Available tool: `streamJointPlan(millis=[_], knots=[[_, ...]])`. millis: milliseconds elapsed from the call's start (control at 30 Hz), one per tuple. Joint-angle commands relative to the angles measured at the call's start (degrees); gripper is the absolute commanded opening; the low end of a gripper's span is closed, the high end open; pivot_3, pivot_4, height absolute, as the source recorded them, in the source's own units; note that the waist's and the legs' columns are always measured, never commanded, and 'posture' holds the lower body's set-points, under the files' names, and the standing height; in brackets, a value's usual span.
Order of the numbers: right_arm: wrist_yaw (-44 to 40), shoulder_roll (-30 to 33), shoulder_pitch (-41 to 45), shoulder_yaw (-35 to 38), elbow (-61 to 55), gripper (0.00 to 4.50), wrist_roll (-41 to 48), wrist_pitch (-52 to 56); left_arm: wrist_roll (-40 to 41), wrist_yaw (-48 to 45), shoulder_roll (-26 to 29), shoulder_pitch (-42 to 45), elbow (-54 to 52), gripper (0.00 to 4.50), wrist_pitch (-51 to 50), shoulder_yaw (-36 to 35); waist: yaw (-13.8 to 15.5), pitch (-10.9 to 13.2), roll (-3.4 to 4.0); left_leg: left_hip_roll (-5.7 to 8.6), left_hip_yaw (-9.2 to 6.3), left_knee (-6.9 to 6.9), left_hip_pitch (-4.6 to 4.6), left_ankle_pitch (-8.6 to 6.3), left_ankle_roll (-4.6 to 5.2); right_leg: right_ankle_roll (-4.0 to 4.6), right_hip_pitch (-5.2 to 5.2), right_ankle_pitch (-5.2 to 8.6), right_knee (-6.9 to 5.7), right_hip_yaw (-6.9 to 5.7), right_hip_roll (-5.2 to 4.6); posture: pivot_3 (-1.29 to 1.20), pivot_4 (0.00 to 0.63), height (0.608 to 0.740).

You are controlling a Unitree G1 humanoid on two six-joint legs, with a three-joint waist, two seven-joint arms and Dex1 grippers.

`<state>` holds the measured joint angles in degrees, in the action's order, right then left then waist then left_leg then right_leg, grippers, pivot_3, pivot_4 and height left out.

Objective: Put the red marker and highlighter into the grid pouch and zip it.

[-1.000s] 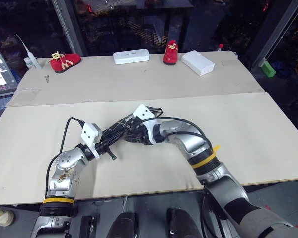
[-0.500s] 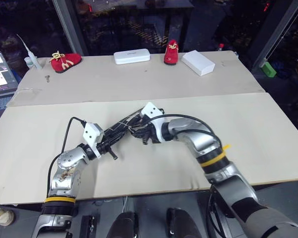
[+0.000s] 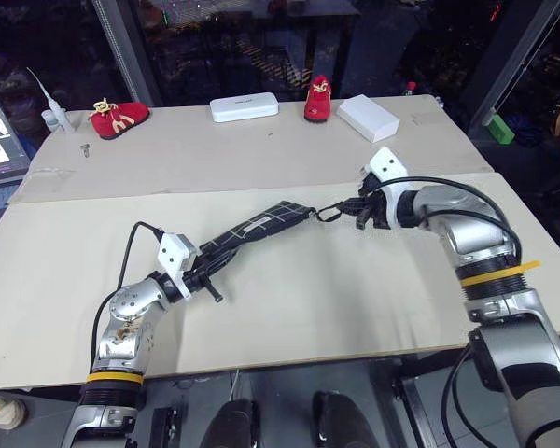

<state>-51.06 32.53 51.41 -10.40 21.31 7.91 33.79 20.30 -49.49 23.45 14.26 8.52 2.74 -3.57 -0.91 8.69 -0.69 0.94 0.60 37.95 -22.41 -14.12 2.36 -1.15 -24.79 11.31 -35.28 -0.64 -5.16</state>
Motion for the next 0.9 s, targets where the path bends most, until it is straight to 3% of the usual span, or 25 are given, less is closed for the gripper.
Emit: streamJointPlan(millis=[33,133,167,200,367,567,767,900], knots=[[0.5,0.4,1.9,2.2,1.8,0.01,-0.5,-2.5,0.2,0.5,0.3,-0.5,-1.6,0.0,1.1,-1.1,0.1,0.0,0.0,0.01,0.0,0.0,0.0,0.0,0.0,0.0,0.0,0.0,0.0,0.01,-0.02,0.0,0.15,0.74],[-0.8,0.2,1.0,1.7,0.7,0.01,0.1,-2.5,0.2,0.5,0.4,-0.6,-1.7,0.0,1.0,-1.2,0.2,0.0,0.0,0.03,0.01,0.0,-0.02,0.0,0.01,-0.01,0.01,0.0,0.05,0.02,-0.05,0.0,0.15,0.74],[-1.8,-0.2,0.0,1.3,-0.8,0.29,0.9,-2.0,0.2,0.5,0.4,-0.5,-1.8,0.0,0.9,-1.2,0.2,0.0,0.0,0.03,0.01,0.0,-0.02,-0.01,0.02,-0.01,0.01,-0.01,0.06,0.02,-0.06,0.0,0.15,0.74],[-2.9,-0.4,-1.0,0.7,-2.4,0.29,1.3,-2.1,0.2,0.5,0.4,-0.3,-1.7,0.0,0.8,-1.1,0.1,0.0,0.0,0.02,0.02,0.0,-0.02,-0.01,0.02,-0.01,0.01,-0.01,0.06,0.03,-0.05,0.0,0.15,0.74],[-6.1,-1.5,-4.2,2.1,-7.6,2.02,5.7,2.5,0.2,0.4,0.2,0.1,-1.7,0.0,0.6,-0.7,0.1,0.0,0.0,-0.01,0.01,0.0,-0.02,-0.03,0.04,-0.01,0.01,-0.01,0.05,0.02,-0.03,0.0,0.15,0.74],[-9.0,2.7,-5.7,5.6,-9.5,4.11,8.9,6.5,0.2,-2.1,0.1,0.6,-1.4,0.0,1.7,0.7,0.5,0.0,0.0,0.04,0.0,0.01,0.0,-0.03,0.04,-0.02,0.06,-0.01,0.07,0.01,-0.09,0.0,0.15,0.74],[-18.4,13.4,-16.1,10.8,-19.3,4.11,14.1,3.5,-2.6,-10.0,1.6,3.6,1.1,0.0,6.9,5.4,1.7,0.0,0.0,0.03,0.0,0.01,-0.06,-0.11,0.18,-0.02,0.12,-0.01,0.25,-0.08,-0.08,0.0,0.15,0.74],[-17.1,15.3,-22.0,13.5,-23.9,4.11,16.0,4.2,-3.0,-13.9,1.8,6.2,3.8,0.0,8.7,7.2,1.5,0.0,-0.01,0.01,-0.03,0.02,0.09,-0.15,0.24,-0.06,0.43,0.02,0.36,-0.13,-0.09,0.0,0.15,0.74]])
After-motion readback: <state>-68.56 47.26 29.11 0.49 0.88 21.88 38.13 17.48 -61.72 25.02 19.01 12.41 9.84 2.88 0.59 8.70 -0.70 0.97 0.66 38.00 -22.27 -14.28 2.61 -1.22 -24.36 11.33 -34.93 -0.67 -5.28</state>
